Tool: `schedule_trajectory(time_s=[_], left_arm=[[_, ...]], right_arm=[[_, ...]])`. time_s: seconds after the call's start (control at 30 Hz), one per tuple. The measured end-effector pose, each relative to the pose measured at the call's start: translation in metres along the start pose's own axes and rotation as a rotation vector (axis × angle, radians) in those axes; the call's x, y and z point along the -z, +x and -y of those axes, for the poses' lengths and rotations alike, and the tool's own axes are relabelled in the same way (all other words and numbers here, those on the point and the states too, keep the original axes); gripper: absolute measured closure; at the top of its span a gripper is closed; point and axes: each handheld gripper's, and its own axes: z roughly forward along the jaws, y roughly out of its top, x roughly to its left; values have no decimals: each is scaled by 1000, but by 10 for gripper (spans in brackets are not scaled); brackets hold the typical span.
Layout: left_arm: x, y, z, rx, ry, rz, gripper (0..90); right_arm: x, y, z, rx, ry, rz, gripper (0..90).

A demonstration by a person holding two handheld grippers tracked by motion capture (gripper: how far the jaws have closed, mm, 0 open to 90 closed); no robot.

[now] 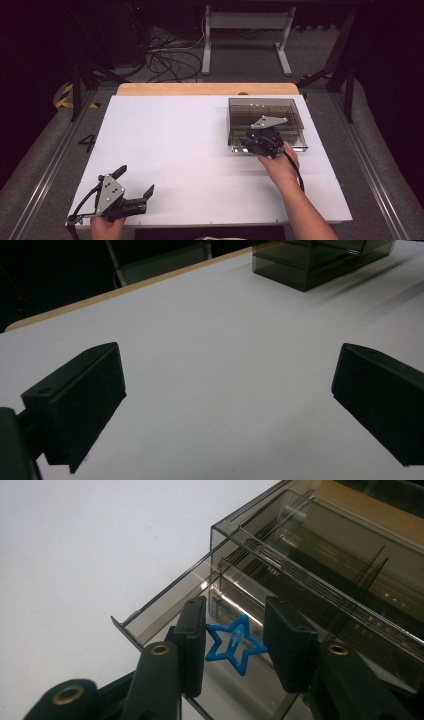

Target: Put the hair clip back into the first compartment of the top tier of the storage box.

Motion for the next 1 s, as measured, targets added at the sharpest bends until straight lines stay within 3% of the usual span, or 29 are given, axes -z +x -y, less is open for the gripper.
schedule_trajectory(time_s=[0.27,0.73,1.0], left_arm=[[0,0,0,3,3,1,17],[0,0,0,2,5,0,17],[-1,-1,0,1,7,-1,17]], right_arm=[[2,0,0,-3,-19,-9,528],[23,4,-4,19,-150,-29,384],[28,6,-5,37,-172,-52,311]])
